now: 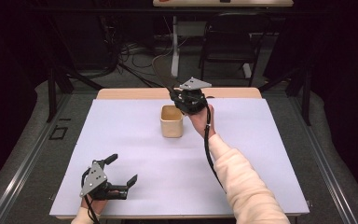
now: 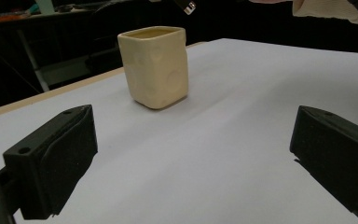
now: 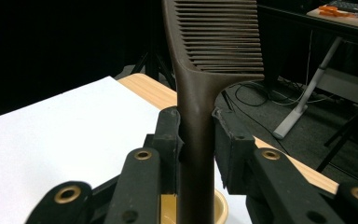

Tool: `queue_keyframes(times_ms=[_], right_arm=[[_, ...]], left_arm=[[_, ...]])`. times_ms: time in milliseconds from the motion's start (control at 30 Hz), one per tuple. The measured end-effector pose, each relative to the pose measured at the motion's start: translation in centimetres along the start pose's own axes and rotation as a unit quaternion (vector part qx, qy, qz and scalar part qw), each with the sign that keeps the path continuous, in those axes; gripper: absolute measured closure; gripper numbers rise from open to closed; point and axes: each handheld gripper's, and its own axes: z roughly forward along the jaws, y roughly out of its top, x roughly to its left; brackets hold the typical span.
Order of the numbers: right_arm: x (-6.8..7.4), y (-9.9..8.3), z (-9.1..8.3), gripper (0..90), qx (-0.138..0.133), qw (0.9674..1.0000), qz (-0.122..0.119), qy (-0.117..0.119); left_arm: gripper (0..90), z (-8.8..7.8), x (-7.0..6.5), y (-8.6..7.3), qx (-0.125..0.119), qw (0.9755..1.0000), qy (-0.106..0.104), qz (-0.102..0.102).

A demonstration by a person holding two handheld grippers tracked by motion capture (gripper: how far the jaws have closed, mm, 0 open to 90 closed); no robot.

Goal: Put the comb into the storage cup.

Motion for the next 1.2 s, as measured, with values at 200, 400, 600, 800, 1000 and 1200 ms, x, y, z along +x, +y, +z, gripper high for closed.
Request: queue_keyframes(times_ms=[200, 400, 600, 800, 1000, 1200], right_arm=[[0.2, 0.1, 0.2, 72.3, -0.004, 1.0000, -0.002, 0.002], [0.4, 0.2, 0.5, 72.3, -0.005, 1.0000, -0.001, 0.004], [0.5, 0.3, 0.8, 72.3, -0.008, 0.9999, 0.000, 0.006], [0.6, 0.3, 1.0, 72.3, -0.011, 0.9999, 0.002, 0.007], [0.7, 0.3, 1.2, 72.3, -0.012, 0.9999, 0.003, 0.007], [0.7, 0.2, 1.4, 72.3, -0.013, 0.9999, 0.004, 0.006]], left_arm=[[0.5, 0.0, 0.0, 0.0, 0.000, 1.0000, 0.000, 0.000], [0.6, 0.0, 0.0, 0.0, -0.001, 1.0000, 0.000, -0.001], [0.6, 0.0, 0.0, 0.0, -0.001, 1.0000, 0.000, -0.001], [0.7, 0.0, 0.0, 0.0, -0.002, 1.0000, 0.002, -0.002], [0.7, 0.0, 0.0, 0.0, -0.002, 1.0000, 0.002, -0.002], [0.7, 0.0, 0.0, 0.0, -0.002, 1.0000, 0.001, -0.002]])
